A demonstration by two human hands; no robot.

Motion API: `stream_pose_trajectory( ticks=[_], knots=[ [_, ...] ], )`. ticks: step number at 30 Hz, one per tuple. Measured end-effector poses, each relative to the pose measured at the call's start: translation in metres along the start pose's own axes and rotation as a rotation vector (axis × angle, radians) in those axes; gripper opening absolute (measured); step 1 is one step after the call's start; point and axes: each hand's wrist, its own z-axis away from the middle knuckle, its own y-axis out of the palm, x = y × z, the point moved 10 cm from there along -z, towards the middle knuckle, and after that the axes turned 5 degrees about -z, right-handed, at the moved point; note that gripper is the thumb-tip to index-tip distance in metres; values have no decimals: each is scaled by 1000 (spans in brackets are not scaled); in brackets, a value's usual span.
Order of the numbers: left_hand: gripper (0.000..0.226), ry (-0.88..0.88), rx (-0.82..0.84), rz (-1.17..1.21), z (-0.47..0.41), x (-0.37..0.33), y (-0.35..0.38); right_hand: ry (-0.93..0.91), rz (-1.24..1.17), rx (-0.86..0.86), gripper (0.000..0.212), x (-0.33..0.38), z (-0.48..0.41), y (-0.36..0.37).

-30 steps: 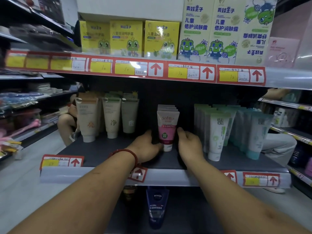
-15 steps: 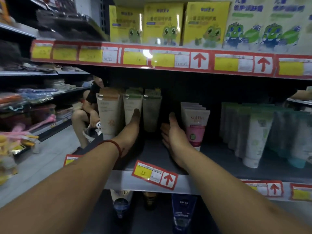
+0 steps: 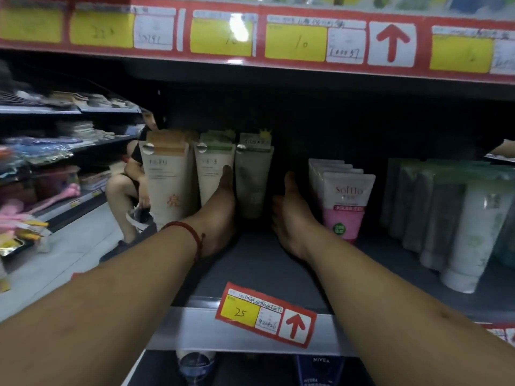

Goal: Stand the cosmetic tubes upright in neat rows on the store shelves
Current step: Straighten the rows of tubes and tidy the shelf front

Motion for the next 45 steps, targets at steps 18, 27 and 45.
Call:
stream_pose_trajectory(
  ticks=[18, 27, 45],
  knots=[
    [55, 135, 70, 4, -12, 3, 11, -101, 55, 38, 121, 3, -12, 1],
    [80, 33, 13, 3, 8, 7, 14, -83, 13, 51, 88, 18, 42, -3],
    [95, -1, -39, -121, 20, 9, 13, -42, 21, 156, 79, 13, 53, 4]
  ],
)
